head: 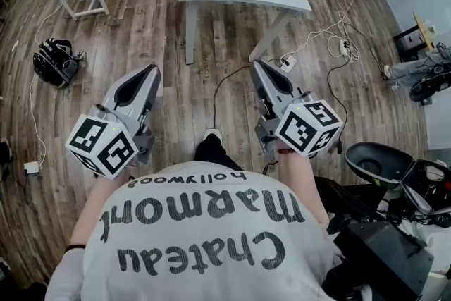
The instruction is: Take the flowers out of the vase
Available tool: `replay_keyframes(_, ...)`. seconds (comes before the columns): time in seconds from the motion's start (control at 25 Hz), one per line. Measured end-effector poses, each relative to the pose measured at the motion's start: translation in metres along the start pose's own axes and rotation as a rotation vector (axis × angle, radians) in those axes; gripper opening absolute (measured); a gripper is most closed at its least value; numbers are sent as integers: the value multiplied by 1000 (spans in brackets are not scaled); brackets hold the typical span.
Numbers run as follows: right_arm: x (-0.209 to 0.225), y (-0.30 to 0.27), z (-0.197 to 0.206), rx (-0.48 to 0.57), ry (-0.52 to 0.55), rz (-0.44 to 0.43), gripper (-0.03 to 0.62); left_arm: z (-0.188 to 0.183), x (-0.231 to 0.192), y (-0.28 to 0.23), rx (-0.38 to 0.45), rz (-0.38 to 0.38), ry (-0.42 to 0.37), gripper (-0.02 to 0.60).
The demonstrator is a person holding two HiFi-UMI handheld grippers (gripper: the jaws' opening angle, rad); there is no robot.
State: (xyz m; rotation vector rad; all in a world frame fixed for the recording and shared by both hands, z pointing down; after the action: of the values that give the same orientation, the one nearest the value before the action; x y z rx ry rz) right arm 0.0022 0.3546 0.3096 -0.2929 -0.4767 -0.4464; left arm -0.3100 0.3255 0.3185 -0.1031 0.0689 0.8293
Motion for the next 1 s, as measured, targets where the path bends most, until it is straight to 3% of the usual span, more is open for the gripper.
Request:
replay_keyframes(0.36, -2, -1, 5, 0, -7, -6, 12, 4, -1, 4, 8, 7, -9, 5)
replay_keyframes(0.6, 17, -5, 3, 32, -110, -56, 14, 8, -2, -11, -20, -7, 11, 5)
replay_keyframes(0.8, 43, -5, -37, 125, 71, 81, 14, 7, -10, -55, -4, -31, 7, 5)
replay_keyframes(1.0, 103, -16, -78, 143, 7, 89, 13, 1, -17, -126, 15, -21, 23, 5)
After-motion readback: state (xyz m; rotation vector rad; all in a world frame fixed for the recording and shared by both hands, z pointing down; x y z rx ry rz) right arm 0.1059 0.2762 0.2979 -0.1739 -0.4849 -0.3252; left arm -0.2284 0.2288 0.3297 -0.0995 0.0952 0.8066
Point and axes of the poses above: the fingertips, and each gripper's own axes: y backward along the fingers, x to its right, z out of its underside, the point moved 10 cm from there along y, backward along the fingers, and after that the axes turned 14 degrees about -y, right-handed, at the moved point
